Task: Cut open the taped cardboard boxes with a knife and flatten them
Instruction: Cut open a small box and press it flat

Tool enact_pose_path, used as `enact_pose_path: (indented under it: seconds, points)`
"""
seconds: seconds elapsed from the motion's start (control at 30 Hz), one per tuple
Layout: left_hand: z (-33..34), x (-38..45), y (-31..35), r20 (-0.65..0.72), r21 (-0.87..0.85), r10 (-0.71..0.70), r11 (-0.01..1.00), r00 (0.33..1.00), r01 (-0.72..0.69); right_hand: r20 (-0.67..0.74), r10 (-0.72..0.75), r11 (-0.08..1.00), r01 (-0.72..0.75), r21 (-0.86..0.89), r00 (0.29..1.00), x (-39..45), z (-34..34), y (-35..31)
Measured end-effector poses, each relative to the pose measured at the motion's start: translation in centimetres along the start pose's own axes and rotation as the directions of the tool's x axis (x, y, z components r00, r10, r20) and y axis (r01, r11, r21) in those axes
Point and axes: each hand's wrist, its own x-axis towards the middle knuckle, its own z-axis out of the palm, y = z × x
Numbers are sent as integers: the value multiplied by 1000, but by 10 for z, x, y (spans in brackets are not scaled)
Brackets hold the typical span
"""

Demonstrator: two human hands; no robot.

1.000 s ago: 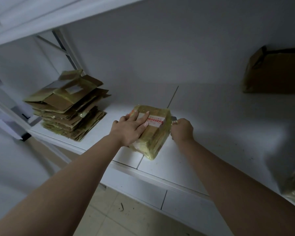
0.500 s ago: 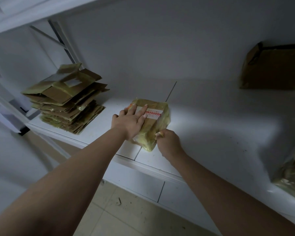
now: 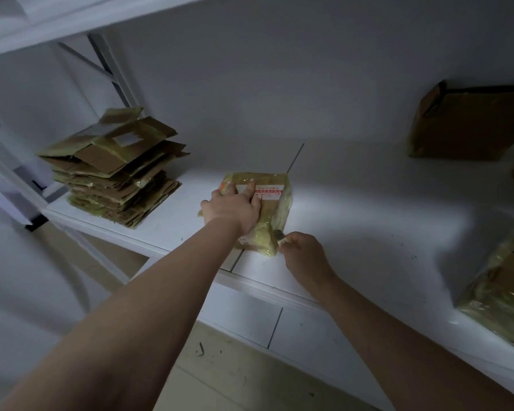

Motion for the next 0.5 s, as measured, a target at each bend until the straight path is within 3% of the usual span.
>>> enact_pose_path:
  seconds: [0.13,0.4,0.5]
  points:
    - [-1,-3,4,-1,10,-21,1000,1000,21,14,-110,987,111,-117,994,-15,-7,7]
    - [-10,-12,31,19,106,-90,990,996,87,-209,-221,956,170,-239,953,-32,-5,27]
    - [-11,-9,34,26,127,-97,988,995,93,-247,-327,913,237,-333,912,-43,-6,28]
